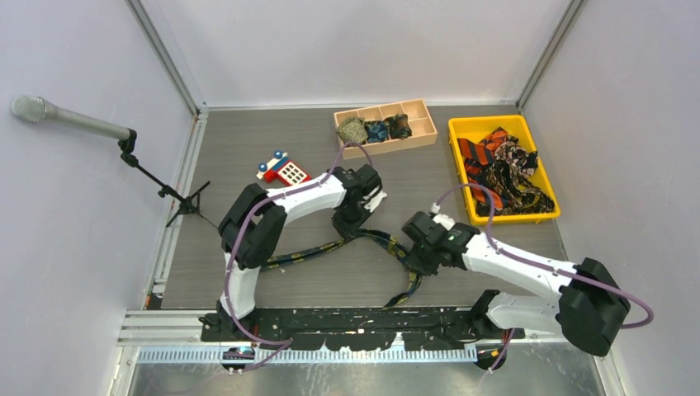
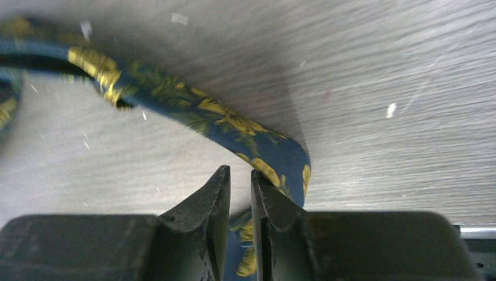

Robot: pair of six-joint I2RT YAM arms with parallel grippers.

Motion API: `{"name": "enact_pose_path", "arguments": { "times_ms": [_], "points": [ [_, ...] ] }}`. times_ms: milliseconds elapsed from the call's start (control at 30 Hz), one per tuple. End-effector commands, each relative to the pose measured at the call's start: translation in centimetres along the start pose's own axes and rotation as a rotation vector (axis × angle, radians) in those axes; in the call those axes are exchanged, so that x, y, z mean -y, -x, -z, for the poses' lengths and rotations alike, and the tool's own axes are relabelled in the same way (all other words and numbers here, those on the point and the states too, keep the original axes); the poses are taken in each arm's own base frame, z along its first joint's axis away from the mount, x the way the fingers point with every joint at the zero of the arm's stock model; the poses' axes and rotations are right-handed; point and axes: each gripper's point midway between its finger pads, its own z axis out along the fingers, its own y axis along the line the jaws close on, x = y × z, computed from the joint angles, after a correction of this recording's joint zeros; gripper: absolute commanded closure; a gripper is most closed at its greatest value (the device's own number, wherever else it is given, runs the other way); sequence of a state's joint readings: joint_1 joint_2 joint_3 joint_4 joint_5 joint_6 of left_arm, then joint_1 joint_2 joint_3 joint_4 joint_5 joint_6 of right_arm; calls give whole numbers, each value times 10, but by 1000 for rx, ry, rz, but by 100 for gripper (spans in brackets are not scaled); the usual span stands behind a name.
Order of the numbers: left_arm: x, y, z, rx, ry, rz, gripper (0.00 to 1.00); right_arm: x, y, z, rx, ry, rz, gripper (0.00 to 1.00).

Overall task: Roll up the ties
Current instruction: Flatten out the tie at the center of the board.

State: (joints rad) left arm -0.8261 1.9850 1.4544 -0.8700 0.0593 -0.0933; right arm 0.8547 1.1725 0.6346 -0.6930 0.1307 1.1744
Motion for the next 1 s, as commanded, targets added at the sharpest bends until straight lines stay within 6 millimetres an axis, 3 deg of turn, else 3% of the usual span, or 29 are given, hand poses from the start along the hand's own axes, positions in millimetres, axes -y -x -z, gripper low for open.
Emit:
{"name": "enact_pose_path", "arguments": {
  "times_ms": [0,233,433,633,967],
  "points": [
    [-4,-20,12,-98,-100,80,96,20,38,8,130,-39,-139,75],
    [5,-32,18,-168,-244,161,97,22,94,13,247,-117,-132,69],
    [6,-35,11,-218,-325,215,97,-12,115,10,191,-106,-14,70],
    [4,-32,11,-237,-402,261,92,-42,107,20,96,10,76,70],
    [-9,-24,20,-296,-498,313,85,-86,77,5,-29,212,111,71]
  ]
}}
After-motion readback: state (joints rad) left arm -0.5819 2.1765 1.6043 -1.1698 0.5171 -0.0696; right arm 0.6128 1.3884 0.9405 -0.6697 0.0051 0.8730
